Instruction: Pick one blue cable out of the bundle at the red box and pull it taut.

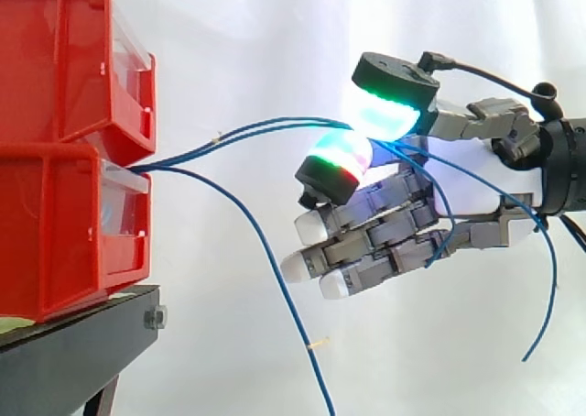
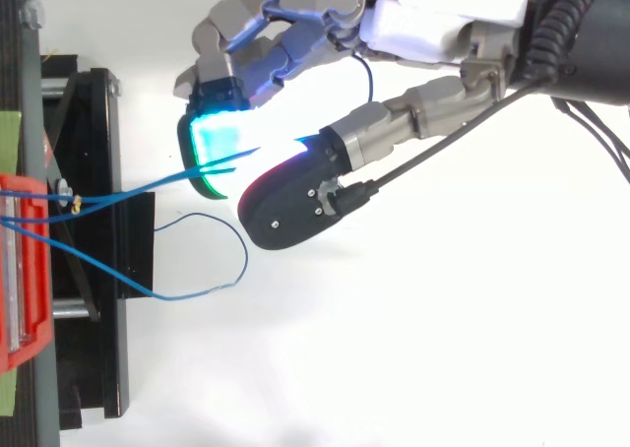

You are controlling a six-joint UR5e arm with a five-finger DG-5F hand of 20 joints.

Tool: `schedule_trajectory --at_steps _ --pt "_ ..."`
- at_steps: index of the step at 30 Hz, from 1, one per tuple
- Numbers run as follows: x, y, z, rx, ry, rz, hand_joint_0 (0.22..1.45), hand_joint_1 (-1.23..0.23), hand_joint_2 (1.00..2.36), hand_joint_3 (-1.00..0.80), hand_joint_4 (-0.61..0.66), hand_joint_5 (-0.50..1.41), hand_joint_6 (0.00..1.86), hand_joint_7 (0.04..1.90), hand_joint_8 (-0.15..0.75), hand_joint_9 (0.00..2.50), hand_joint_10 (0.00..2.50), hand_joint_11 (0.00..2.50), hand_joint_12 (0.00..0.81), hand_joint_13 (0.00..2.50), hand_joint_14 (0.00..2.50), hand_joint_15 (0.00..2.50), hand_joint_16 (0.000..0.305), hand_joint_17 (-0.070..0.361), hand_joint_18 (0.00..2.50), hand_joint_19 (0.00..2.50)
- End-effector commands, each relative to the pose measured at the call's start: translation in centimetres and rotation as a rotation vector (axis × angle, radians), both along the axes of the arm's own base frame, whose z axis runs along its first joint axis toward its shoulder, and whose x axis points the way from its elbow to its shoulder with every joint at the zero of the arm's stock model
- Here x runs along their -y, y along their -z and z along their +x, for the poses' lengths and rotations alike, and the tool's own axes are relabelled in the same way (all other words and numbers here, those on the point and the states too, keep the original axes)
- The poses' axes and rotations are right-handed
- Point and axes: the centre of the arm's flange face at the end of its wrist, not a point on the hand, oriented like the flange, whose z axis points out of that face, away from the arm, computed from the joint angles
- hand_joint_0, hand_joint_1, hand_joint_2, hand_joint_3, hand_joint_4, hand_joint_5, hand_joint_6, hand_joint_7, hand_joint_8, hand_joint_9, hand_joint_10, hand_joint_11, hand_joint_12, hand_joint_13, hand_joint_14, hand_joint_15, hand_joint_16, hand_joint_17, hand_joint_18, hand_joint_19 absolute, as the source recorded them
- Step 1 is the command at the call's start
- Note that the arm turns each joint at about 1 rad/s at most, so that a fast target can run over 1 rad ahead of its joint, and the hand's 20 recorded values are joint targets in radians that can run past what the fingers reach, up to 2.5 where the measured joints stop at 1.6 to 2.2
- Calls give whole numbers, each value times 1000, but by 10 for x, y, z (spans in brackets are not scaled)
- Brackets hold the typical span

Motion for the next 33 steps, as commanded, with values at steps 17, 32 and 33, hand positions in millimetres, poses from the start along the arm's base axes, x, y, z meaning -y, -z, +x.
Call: schedule_trajectory --at_steps 17,32,33 --pt "0 0 0 2 0 0 751 -946 1003 -458 -91 -168 882 1119 236 712 8 338 361 394 6 147 54 122 400 178" --pt "0 -1 1 4 0 4 491 -887 1000 -500 109 -145 856 1060 276 743 8 350 387 402 7 176 59 134 395 222" --pt "0 -1 1 4 0 4 482 -879 1000 -500 114 -144 855 1051 283 746 8 341 391 403 7 175 60 135 391 222"
